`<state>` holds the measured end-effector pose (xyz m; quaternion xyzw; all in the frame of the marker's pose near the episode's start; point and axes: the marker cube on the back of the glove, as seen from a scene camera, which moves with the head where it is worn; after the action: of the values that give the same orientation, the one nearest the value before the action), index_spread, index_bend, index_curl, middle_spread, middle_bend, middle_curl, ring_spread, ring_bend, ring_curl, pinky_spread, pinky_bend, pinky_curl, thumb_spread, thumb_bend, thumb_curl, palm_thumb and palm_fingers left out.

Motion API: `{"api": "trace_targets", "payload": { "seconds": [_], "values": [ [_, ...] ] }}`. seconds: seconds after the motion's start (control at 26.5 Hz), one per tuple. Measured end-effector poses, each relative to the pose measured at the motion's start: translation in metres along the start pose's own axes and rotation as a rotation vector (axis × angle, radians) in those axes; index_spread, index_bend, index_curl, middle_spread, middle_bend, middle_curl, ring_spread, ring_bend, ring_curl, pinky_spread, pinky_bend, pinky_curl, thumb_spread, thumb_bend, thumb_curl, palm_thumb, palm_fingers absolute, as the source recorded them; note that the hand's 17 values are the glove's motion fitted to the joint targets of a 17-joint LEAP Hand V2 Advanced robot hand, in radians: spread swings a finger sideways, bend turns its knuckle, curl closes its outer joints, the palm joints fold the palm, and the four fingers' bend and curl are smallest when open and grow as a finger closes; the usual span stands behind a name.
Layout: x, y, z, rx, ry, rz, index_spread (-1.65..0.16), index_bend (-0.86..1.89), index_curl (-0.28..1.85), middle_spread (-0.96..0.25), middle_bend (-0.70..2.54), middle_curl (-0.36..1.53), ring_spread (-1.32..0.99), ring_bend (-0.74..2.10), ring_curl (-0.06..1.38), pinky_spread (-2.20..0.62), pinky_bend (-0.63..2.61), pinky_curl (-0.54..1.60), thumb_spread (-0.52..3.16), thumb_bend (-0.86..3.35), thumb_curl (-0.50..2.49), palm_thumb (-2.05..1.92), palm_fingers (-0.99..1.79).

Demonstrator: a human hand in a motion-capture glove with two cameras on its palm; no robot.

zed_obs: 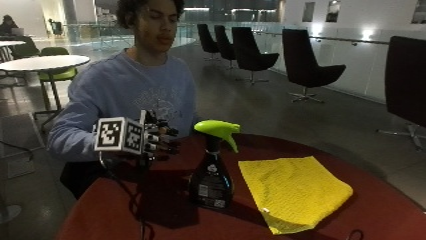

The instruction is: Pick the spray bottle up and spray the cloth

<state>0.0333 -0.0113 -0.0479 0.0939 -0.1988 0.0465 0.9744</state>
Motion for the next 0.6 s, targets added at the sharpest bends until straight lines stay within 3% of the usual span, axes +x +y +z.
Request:
{"api": "trace_targets", "payload": {
  "seconds": [0.19,0.6],
  "values": [
    [0.022,-0.007,-0.034,0.149,-0.258,0.093,-0.29,0.13,0.28,-0.02,0.24,0.28,0.01,0.39,0.27,0.18,0.21,0.24,1.05,0.24,0.28,0.61,0.82],
    [0.064,-0.083,-0.051,0.33,-0.162,0.225,-0.31,0.08,0.25,-0.04,0.26,0.33,0.0,0.41,0.31,0.17,0.25,0.3,1.06,0.15,0.31,0.63,0.76]
  ]
}}
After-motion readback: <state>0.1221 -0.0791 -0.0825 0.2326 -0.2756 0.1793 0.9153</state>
